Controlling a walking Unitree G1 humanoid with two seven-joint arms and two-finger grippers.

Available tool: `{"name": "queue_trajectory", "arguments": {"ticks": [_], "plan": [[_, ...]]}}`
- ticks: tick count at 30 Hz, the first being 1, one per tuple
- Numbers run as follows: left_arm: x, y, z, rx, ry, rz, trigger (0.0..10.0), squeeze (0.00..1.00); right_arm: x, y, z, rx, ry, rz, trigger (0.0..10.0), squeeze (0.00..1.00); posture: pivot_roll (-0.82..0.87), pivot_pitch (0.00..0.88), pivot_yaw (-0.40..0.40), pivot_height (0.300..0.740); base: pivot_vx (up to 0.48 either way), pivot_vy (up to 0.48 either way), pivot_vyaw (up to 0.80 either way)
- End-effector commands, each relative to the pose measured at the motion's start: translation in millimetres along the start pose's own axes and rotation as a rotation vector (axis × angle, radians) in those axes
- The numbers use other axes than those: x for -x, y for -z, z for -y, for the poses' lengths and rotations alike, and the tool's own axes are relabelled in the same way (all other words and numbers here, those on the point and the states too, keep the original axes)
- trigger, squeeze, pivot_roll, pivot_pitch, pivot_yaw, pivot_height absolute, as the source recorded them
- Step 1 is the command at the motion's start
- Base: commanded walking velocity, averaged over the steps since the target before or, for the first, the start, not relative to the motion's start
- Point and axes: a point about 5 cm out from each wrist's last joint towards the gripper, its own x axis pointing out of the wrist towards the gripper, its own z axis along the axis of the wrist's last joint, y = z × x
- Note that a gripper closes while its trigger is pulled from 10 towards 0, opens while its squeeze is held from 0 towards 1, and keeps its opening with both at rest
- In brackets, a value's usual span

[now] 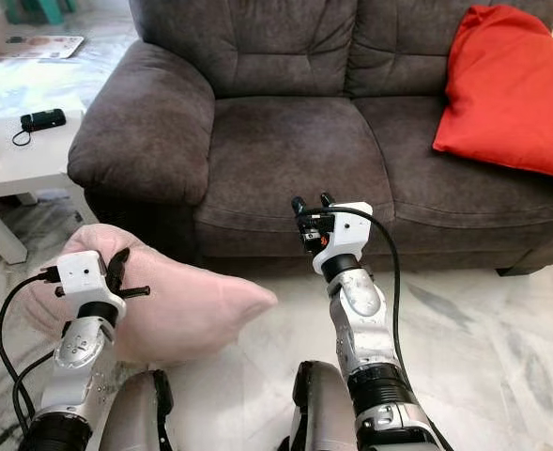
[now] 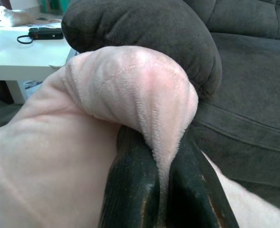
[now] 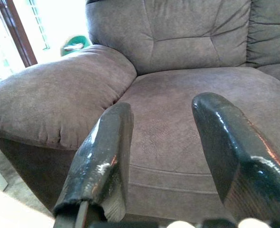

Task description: Move the pillow to the sofa from floor

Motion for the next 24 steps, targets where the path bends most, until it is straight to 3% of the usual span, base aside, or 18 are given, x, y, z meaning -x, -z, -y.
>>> {"name": "queue_trajectory", "arguments": {"ticks": [1,24], "plan": [[-6.8,-24.7,4.1,0.011,0.016,0.12,10.0,0.0,-0.8,-3.7,4.3,-0.001,0.013,0.016,10.0,0.0,0.0,0.067,-0.041,0.539,0.0,0.0,0.0],[-8.5,-27.2,4.8,0.003,0.035,0.119,10.0,0.0,-2.6,-3.4,-0.4,-0.008,0.011,0.026,10.0,0.0,0.01,0.055,-0.029,0.544,0.0,0.0,0.0]]}}
